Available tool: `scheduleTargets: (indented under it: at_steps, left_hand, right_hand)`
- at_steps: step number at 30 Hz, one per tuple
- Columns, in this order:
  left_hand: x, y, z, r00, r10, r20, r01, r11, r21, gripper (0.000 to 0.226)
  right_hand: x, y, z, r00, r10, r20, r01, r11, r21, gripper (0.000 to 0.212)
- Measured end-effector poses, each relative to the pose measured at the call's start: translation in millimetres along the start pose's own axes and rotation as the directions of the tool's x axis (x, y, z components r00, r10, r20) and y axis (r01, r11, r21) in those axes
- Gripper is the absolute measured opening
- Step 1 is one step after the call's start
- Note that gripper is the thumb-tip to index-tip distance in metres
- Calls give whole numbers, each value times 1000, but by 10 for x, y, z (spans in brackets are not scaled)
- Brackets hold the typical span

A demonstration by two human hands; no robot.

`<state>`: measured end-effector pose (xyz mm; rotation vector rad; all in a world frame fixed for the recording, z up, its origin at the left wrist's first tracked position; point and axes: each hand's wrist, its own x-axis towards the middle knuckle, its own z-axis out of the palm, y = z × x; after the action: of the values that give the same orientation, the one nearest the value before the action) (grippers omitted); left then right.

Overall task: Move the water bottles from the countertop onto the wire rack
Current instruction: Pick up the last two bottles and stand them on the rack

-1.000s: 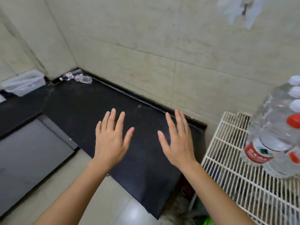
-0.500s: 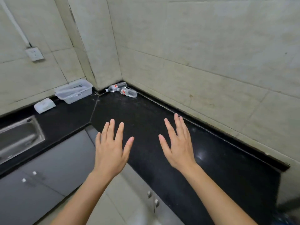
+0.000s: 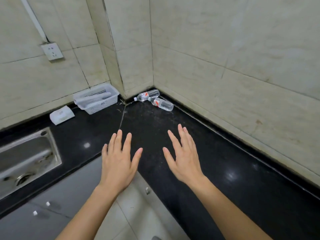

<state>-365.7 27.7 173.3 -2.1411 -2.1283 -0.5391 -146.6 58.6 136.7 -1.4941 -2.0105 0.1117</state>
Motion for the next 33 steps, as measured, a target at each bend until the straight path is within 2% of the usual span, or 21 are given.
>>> scheduleTargets:
  at_steps: [4,9,14,20,28,33]
  left_hand:
    - [895,-382,203,999,12,33,-13,999,46,72]
    - [2048,-606,260,995,79,61,-83,994,73,72]
    - [2878,-788,376,993,95,76,-97,995,29,73]
    - [3698,-1262,891,981,144,132,-146,989,2,71]
    - [4900,-2113,1721,929,226,294,-215,974,-68,67]
    - [5432,-2327,2118,887,265,378,-230,964,-135,63]
  right_hand:
    - [809,60,552,1000,15,8,-15,1000,-6,60]
    - [1740,138,785,996,85,-17,-86,996,-33,59]
    - [2398,194,930,992,129,3,-128,988,-88,61]
    - [3077,325,1570,980,193,36,-187,973,-132,66]
    - [4049,391,2610,918,381,111,-351,909,-224,68]
    - [4435,455,2973,873,456,174,-401,873,-277,65]
